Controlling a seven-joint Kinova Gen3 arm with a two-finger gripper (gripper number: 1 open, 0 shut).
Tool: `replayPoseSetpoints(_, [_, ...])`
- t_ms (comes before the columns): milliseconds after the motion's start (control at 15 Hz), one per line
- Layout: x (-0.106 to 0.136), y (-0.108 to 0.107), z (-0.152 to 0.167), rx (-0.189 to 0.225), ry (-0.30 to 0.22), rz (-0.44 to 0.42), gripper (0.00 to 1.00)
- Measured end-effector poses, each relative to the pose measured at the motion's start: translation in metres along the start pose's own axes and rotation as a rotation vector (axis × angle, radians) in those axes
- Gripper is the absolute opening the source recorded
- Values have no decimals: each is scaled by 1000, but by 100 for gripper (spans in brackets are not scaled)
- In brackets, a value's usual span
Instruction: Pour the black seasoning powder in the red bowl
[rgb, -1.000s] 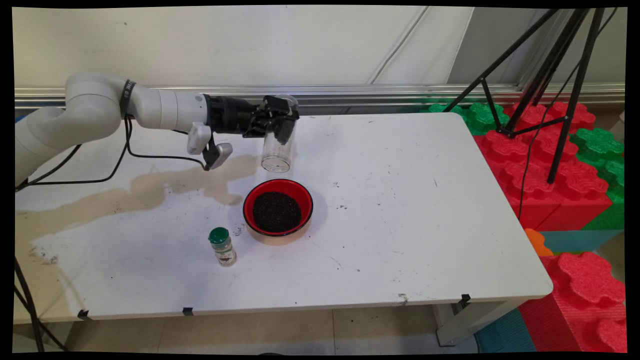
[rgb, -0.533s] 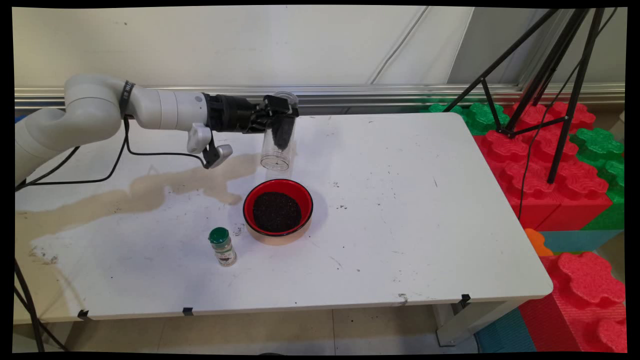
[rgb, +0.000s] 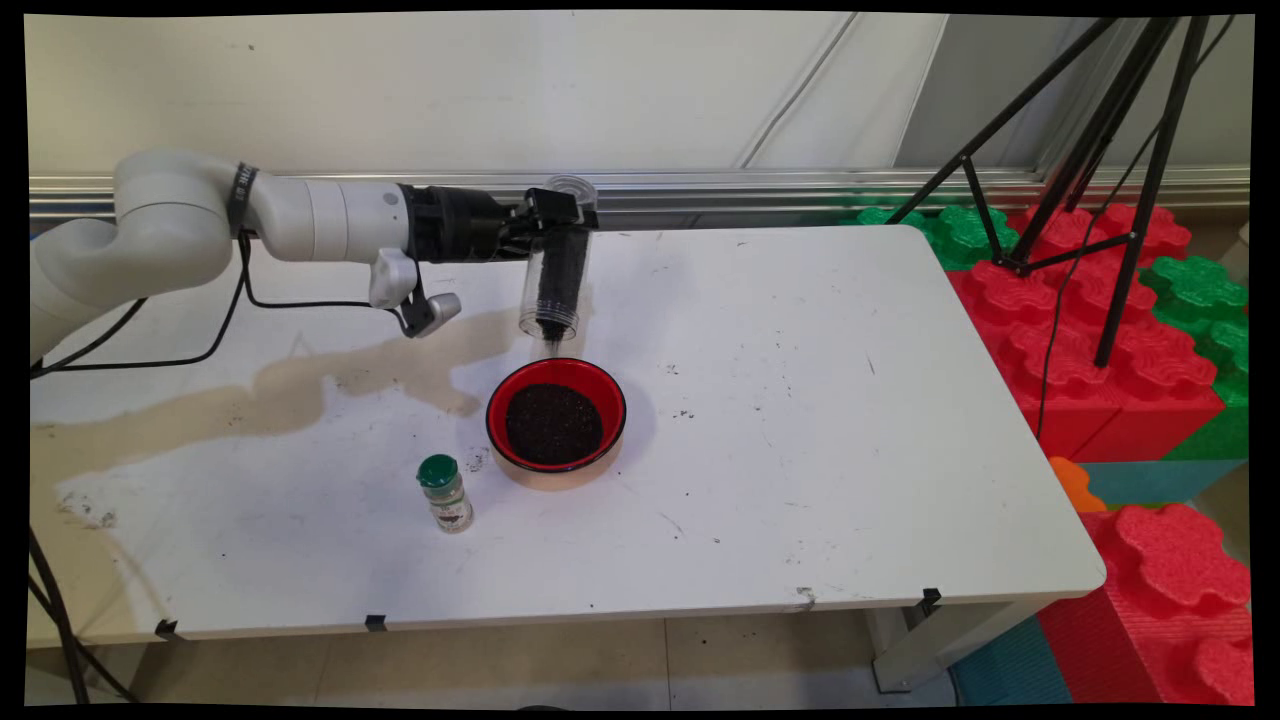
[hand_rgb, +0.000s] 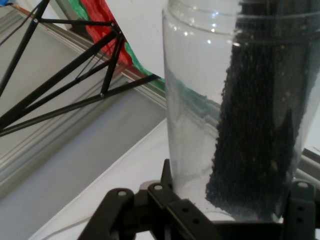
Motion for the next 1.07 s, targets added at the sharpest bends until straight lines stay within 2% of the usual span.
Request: replayPoseSetpoints(1067, [18,-10,-20,12,4,56,0])
